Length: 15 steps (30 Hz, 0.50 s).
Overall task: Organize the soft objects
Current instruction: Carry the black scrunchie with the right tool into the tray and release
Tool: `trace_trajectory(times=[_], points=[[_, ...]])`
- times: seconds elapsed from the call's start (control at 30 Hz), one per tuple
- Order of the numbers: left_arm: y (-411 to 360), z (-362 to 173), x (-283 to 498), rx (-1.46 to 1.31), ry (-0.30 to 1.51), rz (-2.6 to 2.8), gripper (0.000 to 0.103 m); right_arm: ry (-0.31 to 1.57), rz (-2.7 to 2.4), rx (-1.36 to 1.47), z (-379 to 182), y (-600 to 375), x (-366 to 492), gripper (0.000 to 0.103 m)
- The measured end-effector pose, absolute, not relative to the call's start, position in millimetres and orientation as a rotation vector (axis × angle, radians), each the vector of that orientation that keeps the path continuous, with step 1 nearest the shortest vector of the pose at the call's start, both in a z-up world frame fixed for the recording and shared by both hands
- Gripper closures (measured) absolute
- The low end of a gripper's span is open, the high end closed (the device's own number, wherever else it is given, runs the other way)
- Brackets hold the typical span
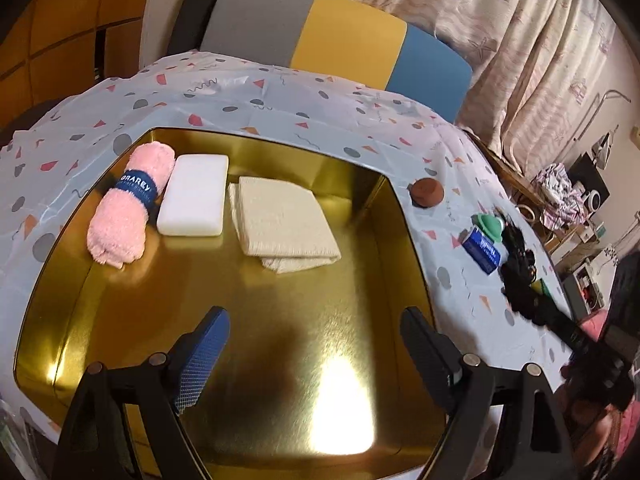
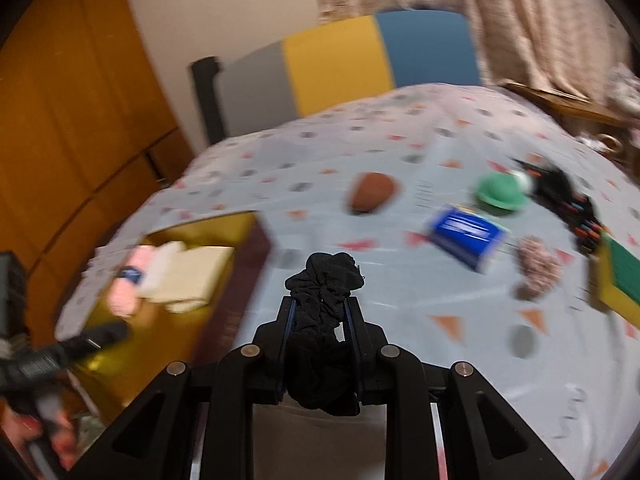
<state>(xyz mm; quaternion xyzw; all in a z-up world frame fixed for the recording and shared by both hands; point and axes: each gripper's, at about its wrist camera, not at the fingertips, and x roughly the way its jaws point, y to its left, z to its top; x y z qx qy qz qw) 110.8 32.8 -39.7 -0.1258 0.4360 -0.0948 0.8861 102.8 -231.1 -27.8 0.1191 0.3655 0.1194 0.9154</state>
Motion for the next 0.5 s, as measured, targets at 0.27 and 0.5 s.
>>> trace_trajectory(times=[0.27, 0.5], points=[[48.0, -34.2, 101.2, -0.295, 0.87, -0.161, 0.015, 0.799, 0.386, 0.135, -16.4, -143.4, 139.6, 0.079], [69.3, -36.7, 101.5, -0.347, 0.877, -0.107, 0.015, 0.856, 0.392, 0.067, -29.0, -101.7, 190.1, 0.079]])
